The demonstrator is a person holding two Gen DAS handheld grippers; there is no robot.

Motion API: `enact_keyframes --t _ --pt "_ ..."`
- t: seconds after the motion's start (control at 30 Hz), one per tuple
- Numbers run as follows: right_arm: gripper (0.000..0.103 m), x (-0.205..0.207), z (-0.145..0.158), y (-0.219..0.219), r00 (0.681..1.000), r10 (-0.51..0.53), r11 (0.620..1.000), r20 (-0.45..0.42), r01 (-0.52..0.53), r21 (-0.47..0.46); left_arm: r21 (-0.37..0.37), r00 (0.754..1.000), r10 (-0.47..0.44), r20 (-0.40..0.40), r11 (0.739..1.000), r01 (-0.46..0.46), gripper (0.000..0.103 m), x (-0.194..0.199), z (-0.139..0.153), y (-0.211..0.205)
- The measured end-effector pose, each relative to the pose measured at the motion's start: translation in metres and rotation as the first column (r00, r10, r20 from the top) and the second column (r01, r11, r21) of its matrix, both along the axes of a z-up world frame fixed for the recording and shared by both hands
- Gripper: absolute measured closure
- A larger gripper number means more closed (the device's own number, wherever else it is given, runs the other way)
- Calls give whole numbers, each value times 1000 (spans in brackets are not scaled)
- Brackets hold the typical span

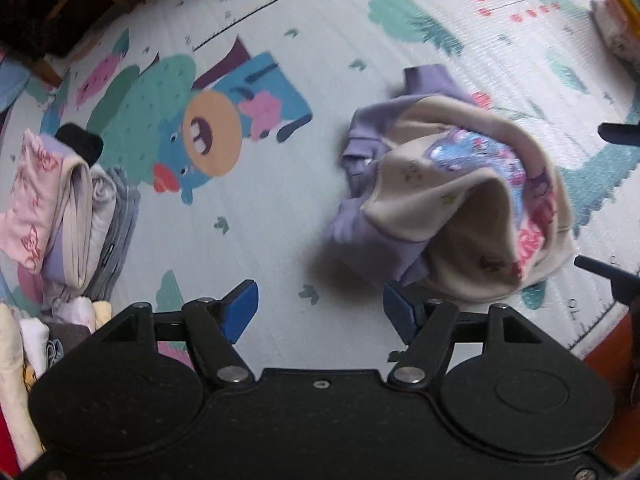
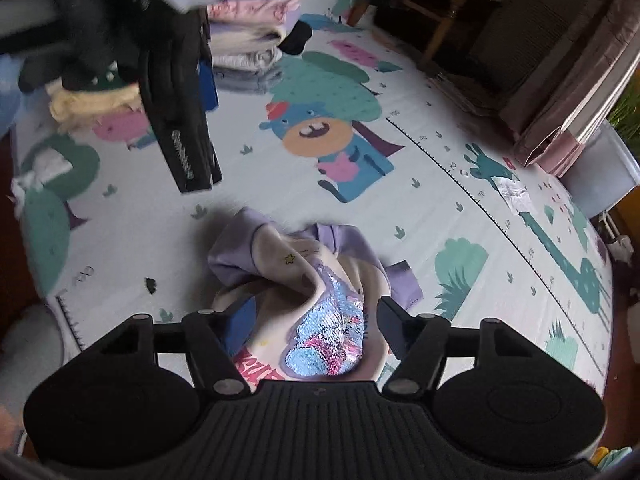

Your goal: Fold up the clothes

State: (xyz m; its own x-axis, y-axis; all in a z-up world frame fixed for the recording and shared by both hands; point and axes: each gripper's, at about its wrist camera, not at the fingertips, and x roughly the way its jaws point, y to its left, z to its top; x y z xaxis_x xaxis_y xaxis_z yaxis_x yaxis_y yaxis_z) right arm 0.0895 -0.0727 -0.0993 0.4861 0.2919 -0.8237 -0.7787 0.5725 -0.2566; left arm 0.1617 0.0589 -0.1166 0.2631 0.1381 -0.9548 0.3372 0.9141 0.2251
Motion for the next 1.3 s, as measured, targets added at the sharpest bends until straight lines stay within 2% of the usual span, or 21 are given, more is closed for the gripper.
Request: enact_keyframes --t 0.1,0.27,0.37,0.5,0.6,0.7,0.8,0.9,1.0,1.1,1.2,1.3 --pt "27 4 -16 6 1000 -16 1000 4 16 -16 -18 999 48 -12 999 -48 34 8 -9 13" --pt "26 18 -36 15 1000 -12 1000 -18 12 -19 -117 984 172 -53 977 -177 34 24 -24 41" --pt "26 37 -39 17 997 -14 998 -81 18 52 -160 969 235 -84 956 -245 34 37 -34 53" --pt "39 67 -36 15 979 21 983 -205 18 184 -191 962 246 -114 945 -264 32 52 -52 60" --pt "39 91 -34 10 960 25 959 -280 56 277 -242 961 243 -132 932 -269 32 60 -71 64" --pt "42 111 -39 6 959 31 959 -282 51 279 -283 963 233 -135 922 -263 32 68 -88 67" --pt "65 132 -50 0 960 33 962 -277 44 268 -346 960 239 -149 896 -277 32 76 -104 74" --pt "66 152 -68 -9 963 39 958 -266 39 283 -399 955 236 -179 870 -290 32 77 -121 81" --pt "66 172 -92 -10 968 51 971 -246 10 240 -440 957 200 -208 855 -274 32 74 -139 86" --pt "66 192 -111 -3 966 83 977 -244 -30 213 -502 954 198 -227 815 -289 32 72 -151 95" --pt "66 208 -127 14 952 147 978 -267 -99 186 -567 937 230 -264 748 -344 32 71 -161 109" --pt "56 218 -139 35 943 198 977 -266 -167 136 -617 924 249 -291 689 -380 32 71 -166 119"
